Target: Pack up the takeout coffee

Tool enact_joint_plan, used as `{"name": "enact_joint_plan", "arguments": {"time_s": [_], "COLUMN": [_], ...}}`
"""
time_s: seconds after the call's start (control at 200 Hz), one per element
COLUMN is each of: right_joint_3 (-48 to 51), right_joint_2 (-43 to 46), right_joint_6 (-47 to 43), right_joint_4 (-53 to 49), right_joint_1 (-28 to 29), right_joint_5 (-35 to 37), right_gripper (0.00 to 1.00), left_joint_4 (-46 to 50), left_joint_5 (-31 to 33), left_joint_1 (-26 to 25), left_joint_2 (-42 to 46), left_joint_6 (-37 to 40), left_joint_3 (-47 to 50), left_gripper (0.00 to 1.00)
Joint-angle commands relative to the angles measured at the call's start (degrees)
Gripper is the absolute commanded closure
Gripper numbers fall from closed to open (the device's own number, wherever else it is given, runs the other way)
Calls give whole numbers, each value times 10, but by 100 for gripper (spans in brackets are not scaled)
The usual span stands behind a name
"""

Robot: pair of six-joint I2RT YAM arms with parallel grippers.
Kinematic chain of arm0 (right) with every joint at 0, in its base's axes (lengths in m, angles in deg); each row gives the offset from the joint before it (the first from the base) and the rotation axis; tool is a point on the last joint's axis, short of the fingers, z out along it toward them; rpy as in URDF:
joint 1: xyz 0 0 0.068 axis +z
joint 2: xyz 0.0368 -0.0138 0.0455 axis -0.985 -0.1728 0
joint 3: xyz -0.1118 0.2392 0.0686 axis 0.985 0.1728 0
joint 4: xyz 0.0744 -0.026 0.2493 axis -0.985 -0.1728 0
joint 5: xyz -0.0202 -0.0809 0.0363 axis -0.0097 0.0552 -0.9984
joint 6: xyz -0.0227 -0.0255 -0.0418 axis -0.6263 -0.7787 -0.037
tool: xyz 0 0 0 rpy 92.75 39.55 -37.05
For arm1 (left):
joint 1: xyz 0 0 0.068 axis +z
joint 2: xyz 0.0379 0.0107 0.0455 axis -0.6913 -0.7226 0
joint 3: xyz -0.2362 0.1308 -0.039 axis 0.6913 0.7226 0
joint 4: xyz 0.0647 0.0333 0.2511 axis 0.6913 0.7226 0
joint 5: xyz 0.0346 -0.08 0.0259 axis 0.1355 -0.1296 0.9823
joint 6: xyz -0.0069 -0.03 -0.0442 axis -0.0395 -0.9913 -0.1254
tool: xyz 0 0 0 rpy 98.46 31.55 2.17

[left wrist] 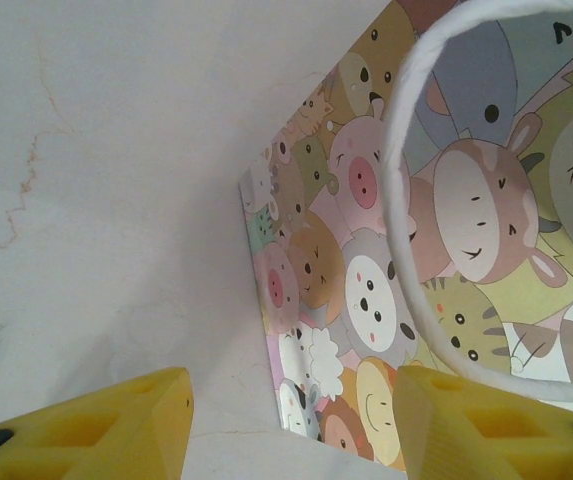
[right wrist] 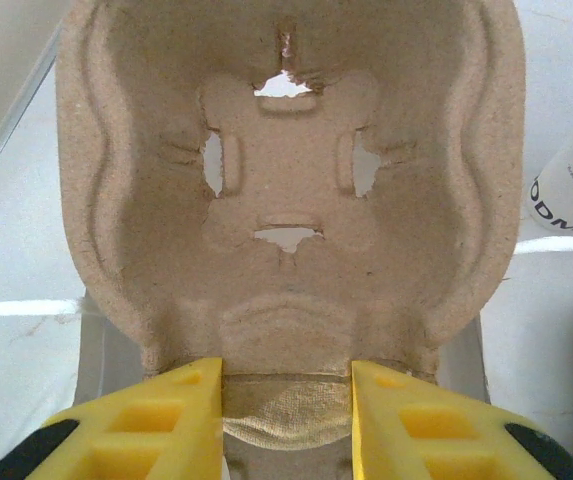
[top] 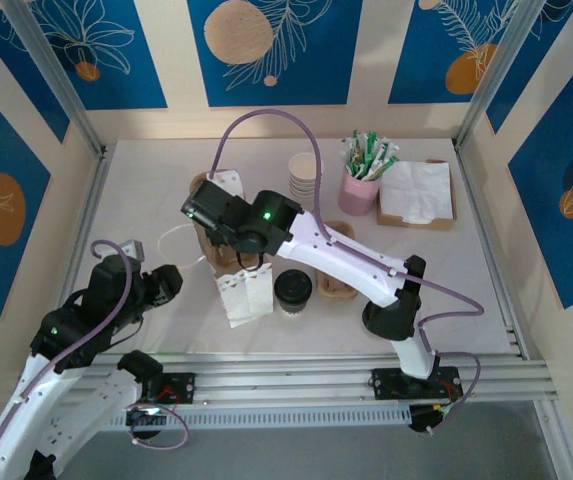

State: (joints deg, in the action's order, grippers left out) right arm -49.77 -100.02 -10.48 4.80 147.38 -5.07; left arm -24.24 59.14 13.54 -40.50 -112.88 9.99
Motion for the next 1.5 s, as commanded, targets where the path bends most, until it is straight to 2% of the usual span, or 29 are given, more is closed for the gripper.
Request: {"name": "enact_joint_plan", "arguments": {"time_s": [0.0, 1.496], "right_joint_3": [-3, -22], "right_joint_2": [-8, -22], "right_joint_6": [-7, -10], "right_joint_4": [-13, -77], "right_joint_1": [13, 30], "right_joint_5": [24, 42], "right_gripper": [66, 67], "left_joint_4": [-15, -1], "left_joint_5": [-7, 4], "left_joint_1": [-4, -4], "left_joint_2": [3, 4], "left_joint_6": [-10, -15], "left_joint_3": [4, 9], "left_gripper": [45, 44]}}
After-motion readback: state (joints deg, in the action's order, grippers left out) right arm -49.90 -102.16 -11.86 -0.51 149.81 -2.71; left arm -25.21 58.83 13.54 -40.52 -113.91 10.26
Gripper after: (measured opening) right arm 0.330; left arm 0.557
